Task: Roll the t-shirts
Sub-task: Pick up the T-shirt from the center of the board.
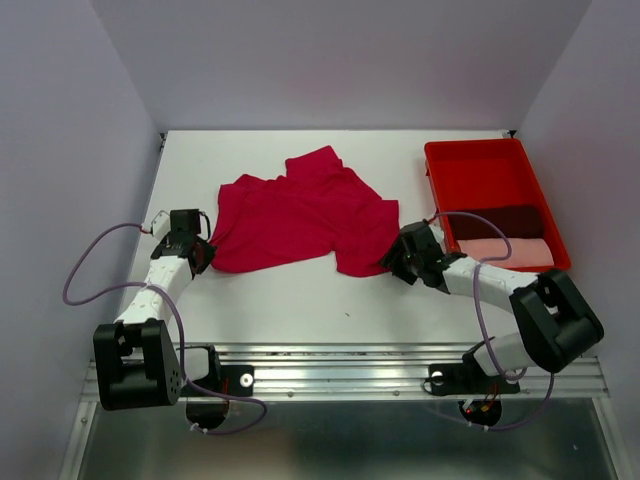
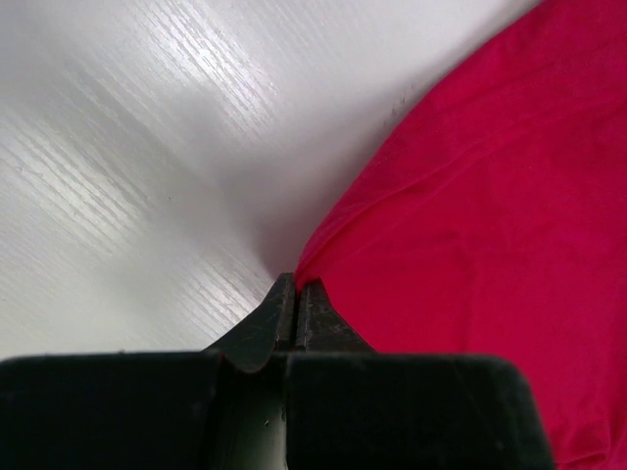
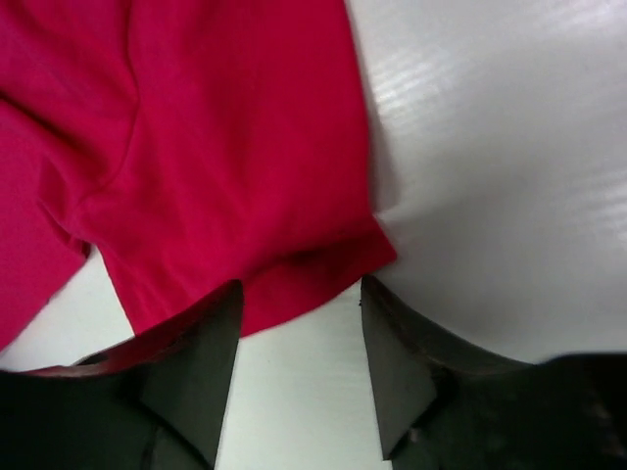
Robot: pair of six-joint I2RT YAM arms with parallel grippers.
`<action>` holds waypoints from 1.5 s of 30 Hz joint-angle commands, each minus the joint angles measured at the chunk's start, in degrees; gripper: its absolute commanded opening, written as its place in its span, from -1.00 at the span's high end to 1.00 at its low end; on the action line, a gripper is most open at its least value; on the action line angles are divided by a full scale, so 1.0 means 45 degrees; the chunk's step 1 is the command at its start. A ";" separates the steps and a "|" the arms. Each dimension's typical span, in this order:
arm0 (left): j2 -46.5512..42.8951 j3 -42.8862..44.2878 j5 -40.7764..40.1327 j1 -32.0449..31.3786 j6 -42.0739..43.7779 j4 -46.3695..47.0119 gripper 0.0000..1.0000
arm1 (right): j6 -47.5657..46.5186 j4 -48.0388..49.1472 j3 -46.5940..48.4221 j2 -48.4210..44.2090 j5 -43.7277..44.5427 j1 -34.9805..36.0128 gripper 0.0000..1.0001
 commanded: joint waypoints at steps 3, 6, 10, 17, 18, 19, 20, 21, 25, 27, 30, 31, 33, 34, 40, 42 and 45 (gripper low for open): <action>-0.0107 0.0595 -0.0259 0.0016 0.0316 -0.0179 1.00 | -0.0726 -0.0100 0.0818 0.1609 0.0829 -0.0055 0.31; -0.0185 0.0673 -0.0279 0.0016 0.0336 -0.0218 1.00 | -0.0785 -0.0100 0.0956 0.1689 0.0790 -0.0055 0.64; -0.0166 0.0674 -0.0240 0.0016 0.0336 -0.0218 1.00 | -0.0902 -0.0373 0.0800 0.1163 0.0848 -0.0055 0.80; -0.0127 0.0654 -0.0337 0.0016 0.0414 -0.0160 1.00 | -0.1254 -0.1251 -0.0020 -0.0458 0.0555 -0.0055 0.93; -0.0127 0.0654 -0.0338 0.0016 0.0414 -0.0160 1.00 | -0.1254 -0.1562 -0.0253 -0.0943 0.0458 -0.0055 0.96; -0.0107 0.0654 -0.0376 0.0016 0.0414 -0.0160 1.00 | -0.1273 -0.1758 -0.0390 -0.1200 0.0399 -0.0055 0.98; -0.0088 0.0635 -0.0377 0.0016 0.0414 -0.0140 1.00 | -0.1273 -0.1915 -0.0508 -0.1453 0.0263 -0.0055 0.97; -0.0068 0.0634 -0.0396 0.0016 0.0433 -0.0121 1.00 | -0.1254 -0.2264 -0.0760 -0.1959 0.0185 -0.0055 0.94; -0.0010 0.0576 -0.0416 0.0016 0.0394 -0.0023 1.00 | -0.0845 -0.3126 -0.1348 -0.3133 -0.0245 -0.0055 0.57; 0.0049 0.0537 -0.0416 0.0016 0.0394 -0.0023 1.00 | -0.0591 -0.3360 -0.1582 -0.3505 -0.0304 -0.0055 0.08; 0.0049 0.0478 -0.0396 0.0016 0.0336 0.0035 1.00 | -0.0025 -0.3440 -0.1895 -0.3936 0.0006 -0.0055 -0.36; 0.0011 0.0459 -0.0358 0.0016 0.0336 0.0036 1.00 | 0.0228 -0.3401 -0.1934 -0.3936 0.0085 -0.0055 -0.39; -0.0009 0.0439 -0.0376 0.0016 0.0355 0.0016 1.00 | 0.0406 -0.3207 -0.1818 -0.3567 0.0203 -0.0055 -0.48; -0.0029 0.0458 -0.0396 0.0016 0.0355 -0.0023 1.00 | 0.0445 -0.3070 -0.1760 -0.3391 0.0223 -0.0055 -0.49; -0.0243 0.0439 -0.0455 0.0016 0.0394 -0.0140 1.00 | 0.0387 -0.1586 -0.1408 -0.1810 0.0496 -0.0055 -0.46; -0.0341 0.0381 -0.0455 0.0016 0.0394 -0.0160 1.00 | 0.0309 -0.1119 -0.1232 -0.1051 0.0536 -0.0055 -0.42; -0.0419 0.0342 -0.0416 0.0016 0.0394 -0.0199 1.00 | 0.0289 -0.0494 -0.0901 -0.0249 0.0400 -0.0055 -0.33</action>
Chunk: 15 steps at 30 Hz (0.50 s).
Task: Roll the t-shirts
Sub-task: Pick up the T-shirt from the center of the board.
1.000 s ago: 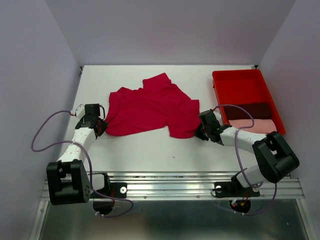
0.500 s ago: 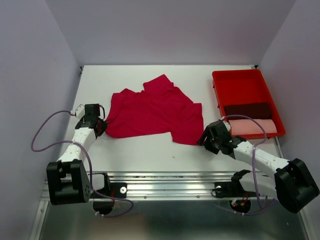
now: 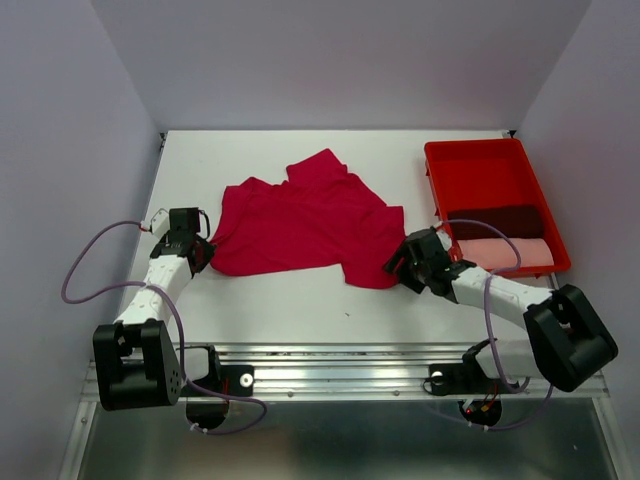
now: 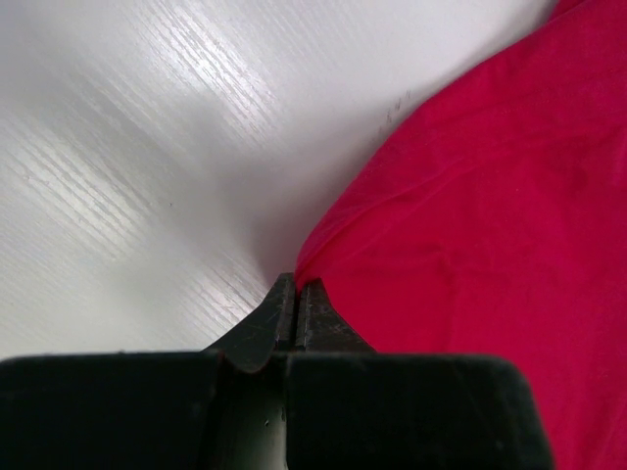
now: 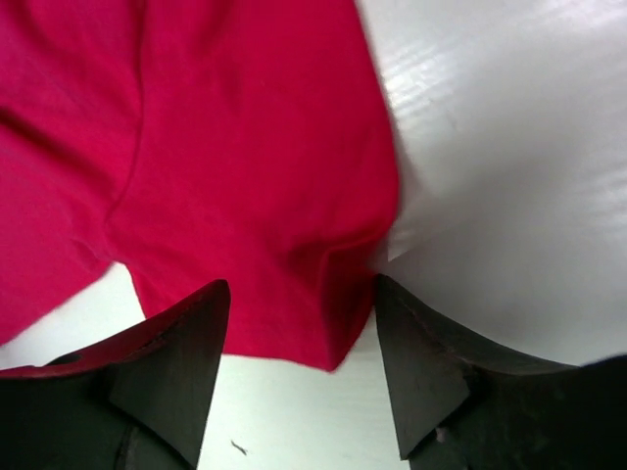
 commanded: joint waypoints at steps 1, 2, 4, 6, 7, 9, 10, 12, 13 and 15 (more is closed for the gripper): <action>-0.0453 0.0157 -0.0343 0.0016 0.0181 -0.0140 1.00 | -0.0007 0.0402 -0.0055 0.1279 0.0331 -0.0050 -0.29; -0.0492 0.0157 -0.0324 0.0016 0.0181 -0.0121 1.00 | -0.0007 0.0520 0.0004 0.1436 0.0311 -0.0050 -0.22; -0.0532 0.0157 -0.0304 0.0016 0.0161 -0.0140 1.00 | 0.0012 0.0677 0.0179 0.1864 0.0331 -0.0050 -0.08; -0.0590 0.0157 -0.0304 0.0016 0.0181 -0.0160 1.00 | 0.0071 0.0755 0.0239 0.1964 0.0311 -0.0050 0.20; -0.0590 0.0157 -0.0284 -0.0004 0.0200 -0.0179 1.00 | 0.0071 0.0852 0.0258 0.1965 0.0292 -0.0050 0.32; -0.0649 0.0157 -0.0265 0.0016 0.0200 -0.0180 1.00 | 0.0052 0.0776 0.0375 0.1809 0.0350 -0.0050 0.66; -0.0688 0.0157 -0.0265 0.0016 0.0200 -0.0199 1.00 | 0.0013 0.0640 0.0453 0.1731 0.0408 -0.0050 0.87; -0.0746 0.0196 -0.0187 0.0016 0.0239 -0.0277 1.00 | -0.0220 0.0153 0.0841 0.1342 0.0642 -0.0050 0.99; -0.0785 0.0235 -0.0129 0.0016 0.0258 -0.0316 1.00 | -0.0338 -0.0043 0.1018 0.1166 0.0759 -0.0050 0.99; -0.0941 0.0565 0.0047 0.0016 0.0356 -0.0472 1.00 | -0.0650 -0.0415 0.1508 0.0754 0.1052 -0.0050 0.99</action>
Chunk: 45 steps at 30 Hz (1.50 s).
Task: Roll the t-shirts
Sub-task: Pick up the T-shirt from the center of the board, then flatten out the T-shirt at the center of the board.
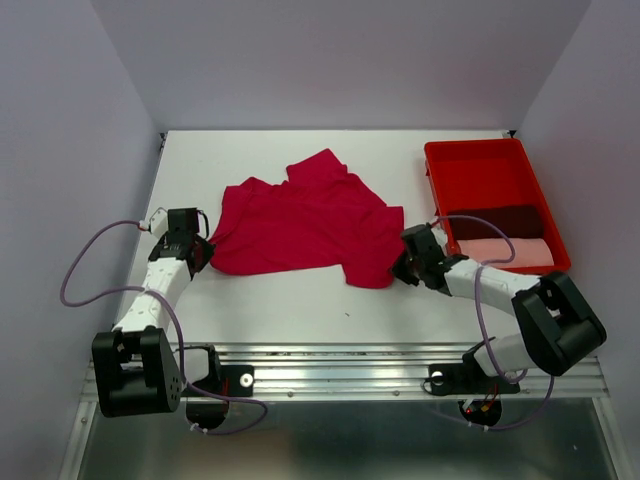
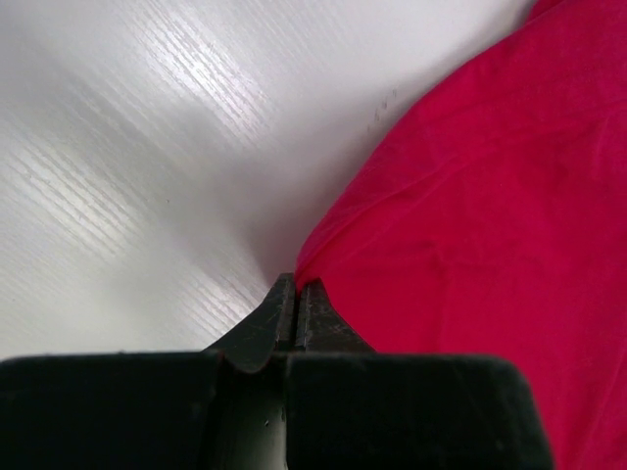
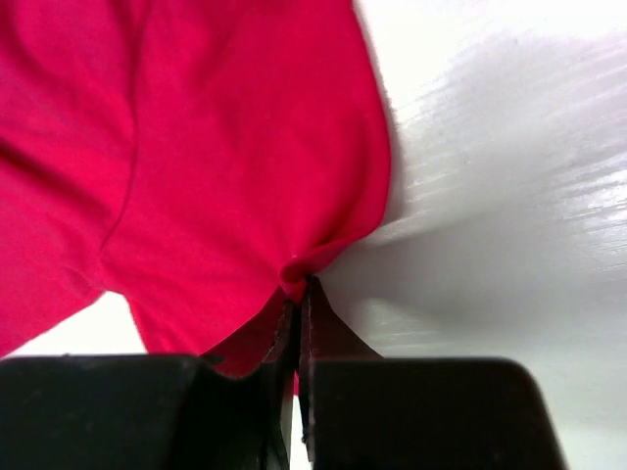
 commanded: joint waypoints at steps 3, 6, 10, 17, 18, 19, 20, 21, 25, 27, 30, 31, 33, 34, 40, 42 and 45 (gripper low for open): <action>-0.0758 0.1462 0.0540 0.0016 0.0595 -0.0973 1.00 | -0.1523 -0.1748 0.2864 -0.1536 0.1565 -0.0045 0.99; -0.0739 0.2946 0.1320 0.0016 0.0888 -0.1578 1.00 | -0.2966 -0.2160 0.5186 -0.1520 0.1626 -0.0804 0.99; -0.0661 0.5132 0.1945 0.0074 0.1337 -0.2281 1.00 | -0.4063 -0.2589 0.7770 -0.0993 0.1509 -0.1178 0.99; -0.0251 0.9875 0.4269 0.1126 0.1514 -0.2988 1.00 | -0.6290 -0.3020 1.3799 0.0061 0.1977 -0.1432 0.99; -0.0193 1.0367 0.4504 0.1264 0.1475 -0.3026 1.00 | -0.6504 -0.3079 1.4391 0.0121 0.2016 -0.1432 0.99; -0.0153 1.0797 0.4777 0.1362 0.1455 -0.3162 1.00 | -0.6719 -0.3157 1.4977 0.0218 0.2036 -0.1432 0.99; -0.0076 1.1671 0.4895 0.1460 0.1416 -0.3221 1.00 | -0.7127 -0.3235 1.5563 0.0297 0.2055 -0.1432 0.98; -0.0055 1.2125 0.4974 0.1500 0.1416 -0.3377 1.00 | -0.7306 -0.3448 1.6671 0.0452 0.2094 -0.1432 0.98; -0.0192 1.3884 0.5248 0.1559 0.1319 -0.3476 1.00 | -0.7990 -0.3548 1.8535 0.0415 0.1881 -0.1432 0.99; -0.0387 1.4725 0.5306 0.1578 0.1357 -0.3398 1.00 | -0.8205 -0.3548 1.9024 0.0298 0.1763 -0.1432 0.99; -0.0834 1.5468 0.5249 0.1578 0.1416 -0.3301 1.00 | -0.8361 -0.3490 1.9553 -0.0112 0.1529 -0.1432 0.99; -0.0991 1.5566 0.5171 0.1578 0.1416 -0.3223 1.00 | -0.8401 -0.3393 1.9612 -0.0229 0.1393 -0.1432 0.99; -0.1400 1.5877 0.4995 0.1578 0.1436 -0.3222 1.00 | -0.8440 -0.3256 1.9690 -0.0618 0.1275 -0.1432 0.99; -0.1558 1.5957 0.4975 0.1597 0.1436 -0.3222 1.00 | -0.8459 -0.3216 1.9710 -0.0756 0.1216 -0.1432 0.99; -0.2593 1.6270 0.4741 0.1578 0.1377 -0.3494 1.00 | -0.8440 -0.2593 1.9457 -0.1926 0.0748 -0.1432 0.99; -0.2906 1.6406 0.4604 0.1578 0.1416 -0.3709 1.00 | -0.8382 -0.2455 1.9533 -0.2220 0.0514 -0.1432 0.99; -0.3277 1.6621 0.4253 0.1559 0.1455 -0.3963 1.00 | -0.8265 -0.2299 1.9573 -0.2436 0.0045 -0.1432 0.99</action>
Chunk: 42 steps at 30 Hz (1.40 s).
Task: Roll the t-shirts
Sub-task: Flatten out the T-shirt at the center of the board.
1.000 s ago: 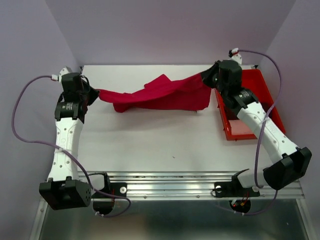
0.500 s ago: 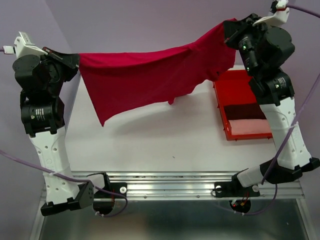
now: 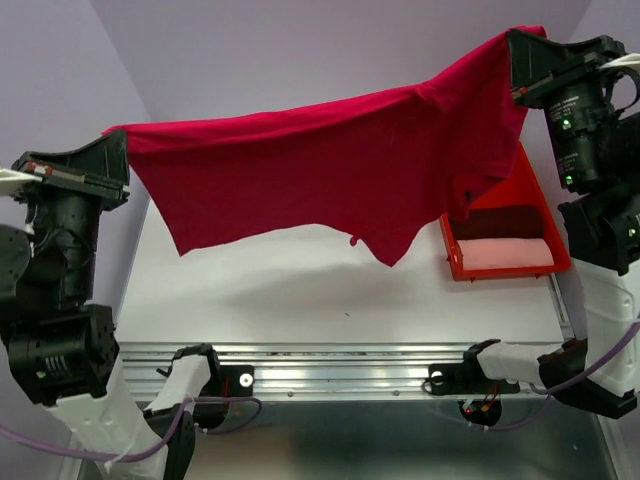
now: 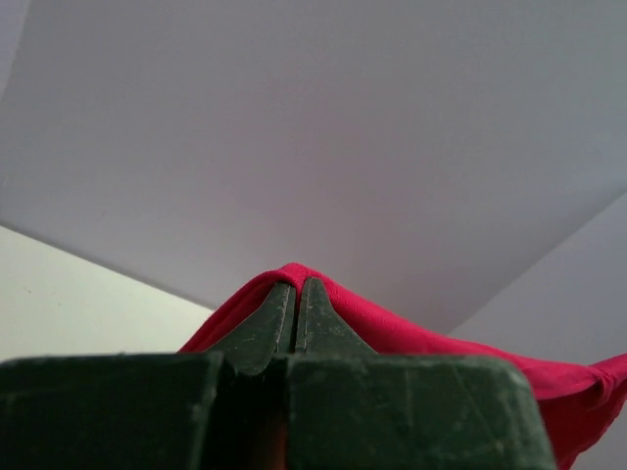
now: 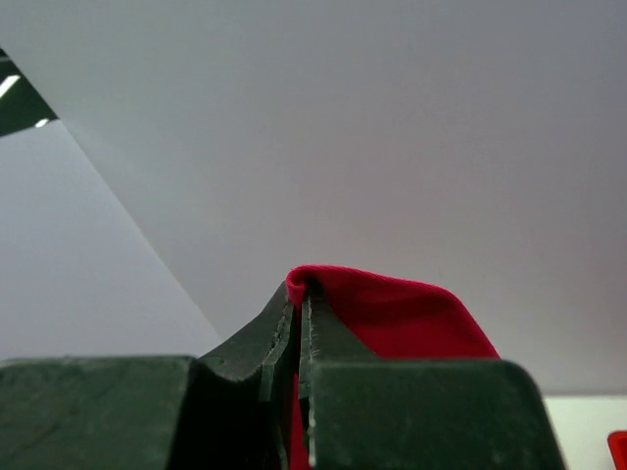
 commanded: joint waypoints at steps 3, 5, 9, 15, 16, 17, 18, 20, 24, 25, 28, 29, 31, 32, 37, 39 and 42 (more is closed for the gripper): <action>-0.0646 0.0453 -0.0810 -0.0001 0.0202 -0.0225 1.00 | -0.0017 0.1355 0.0354 -0.0665 -0.0802 -0.0106 0.99; -0.0880 0.0025 -0.1121 -0.0001 0.0201 -0.0440 1.00 | -0.0016 0.1414 0.0296 -0.0607 -0.0880 -0.0106 0.99; -0.1173 -0.1688 -0.2039 -0.0021 0.0280 -0.0987 1.00 | -0.0114 0.1278 0.0023 0.0016 -0.0842 -0.0106 0.99; -0.1604 -0.6163 -0.3271 -0.0021 0.0143 -0.0443 1.00 | -0.0348 0.1218 -0.1517 0.1771 -0.0763 -0.0106 0.99; -0.1565 -0.6691 -0.3523 -0.0021 0.0143 -0.0093 1.00 | -0.0407 0.1219 -0.1695 0.2105 -0.0705 -0.0106 0.99; -0.1526 -0.7257 -0.3545 -0.0021 0.0085 0.0143 1.00 | -0.0485 0.1238 -0.1852 0.2456 -0.0705 -0.0106 0.99; -0.1333 -0.8210 -0.3661 -0.0001 0.0084 0.0300 1.00 | -0.0543 0.1316 -0.2027 0.2808 -0.0743 -0.0106 0.98; -0.0885 -0.9539 -0.3798 -0.0001 0.0065 0.0944 1.00 | -0.0758 0.1453 -0.2283 0.4096 -0.0977 -0.0106 0.99; 0.0402 -1.1183 -0.4188 0.0038 0.0162 0.1998 1.00 | -0.1226 0.1590 -0.2108 0.6673 -0.1387 -0.0106 0.99; 0.0756 -1.1363 -0.4228 0.0096 0.0163 0.2291 1.00 | -0.1228 0.1590 -0.1953 0.7239 -0.1543 -0.0241 0.99; 0.2396 -1.1755 -0.4618 0.0213 0.0221 0.2837 1.00 | -0.1091 0.1784 -0.1153 0.9427 -0.1955 -0.0380 0.99; 0.2864 -1.1775 -0.4793 0.0272 0.0221 0.2956 1.00 | -0.1052 0.1940 -0.0725 1.0419 -0.2071 -0.0380 0.99; 0.4192 -1.1464 -0.4814 0.0428 0.0318 0.3055 1.00 | -0.1013 0.2156 -0.0022 1.1478 -0.2169 -0.0497 0.99; 0.4603 -1.1308 -0.4892 0.0467 0.0338 0.3055 1.00 | -0.0897 0.2175 0.0408 1.2005 -0.2382 -0.0497 0.99; 0.6597 -1.0527 -0.4834 0.0760 0.0358 0.3425 1.00 | -0.0193 0.3031 0.2012 1.4544 -0.2795 -0.0985 0.99; 0.7337 -1.0195 -0.4640 0.0877 0.0280 0.3465 1.00 | 0.0041 0.3463 0.2150 1.4958 -0.3243 -0.1102 0.99; 0.8119 -0.9765 -0.4502 0.0995 0.0260 0.3582 1.00 | 0.0353 0.4262 0.2385 1.5603 -0.3399 -0.1219 0.99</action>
